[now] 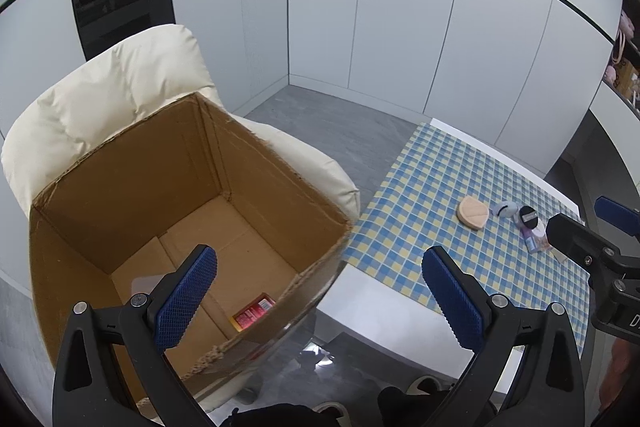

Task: Organize objects
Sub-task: 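Withdraw both tools from the box back toward the table, then move both tools over the tablecloth toward the cosmetic items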

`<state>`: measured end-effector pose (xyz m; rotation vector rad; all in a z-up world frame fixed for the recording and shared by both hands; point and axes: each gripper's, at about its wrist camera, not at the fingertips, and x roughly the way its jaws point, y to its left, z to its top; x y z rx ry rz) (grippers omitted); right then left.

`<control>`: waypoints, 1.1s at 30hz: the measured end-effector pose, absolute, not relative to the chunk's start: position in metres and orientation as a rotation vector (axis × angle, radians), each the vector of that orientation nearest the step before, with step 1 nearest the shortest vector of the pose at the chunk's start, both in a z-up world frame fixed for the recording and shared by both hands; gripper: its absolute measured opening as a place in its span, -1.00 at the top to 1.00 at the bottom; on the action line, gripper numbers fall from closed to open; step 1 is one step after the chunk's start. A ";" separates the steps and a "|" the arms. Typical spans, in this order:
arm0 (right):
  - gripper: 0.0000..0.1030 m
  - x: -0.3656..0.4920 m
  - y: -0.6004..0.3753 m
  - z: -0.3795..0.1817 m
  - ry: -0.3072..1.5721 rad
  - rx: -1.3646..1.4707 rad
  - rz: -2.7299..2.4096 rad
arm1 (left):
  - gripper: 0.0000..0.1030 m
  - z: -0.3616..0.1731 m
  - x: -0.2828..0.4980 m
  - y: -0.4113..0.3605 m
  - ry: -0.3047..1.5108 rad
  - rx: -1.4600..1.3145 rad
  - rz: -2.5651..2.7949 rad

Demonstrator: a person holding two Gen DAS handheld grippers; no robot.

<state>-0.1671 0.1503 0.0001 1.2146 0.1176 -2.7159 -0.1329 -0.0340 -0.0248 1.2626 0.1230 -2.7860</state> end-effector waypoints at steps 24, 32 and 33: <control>-0.96 -0.153 0.214 -0.003 0.051 1.277 -2.814 | -0.99 -0.028 -0.145 0.021 0.054 1.311 -2.874; -0.96 -0.148 0.240 -0.003 0.011 1.301 -2.852 | -0.99 -0.028 -0.148 0.045 0.025 1.324 -2.909; -0.96 -0.147 0.245 -0.003 0.003 1.305 -2.857 | -0.99 -0.028 -0.148 0.049 0.022 1.325 -2.914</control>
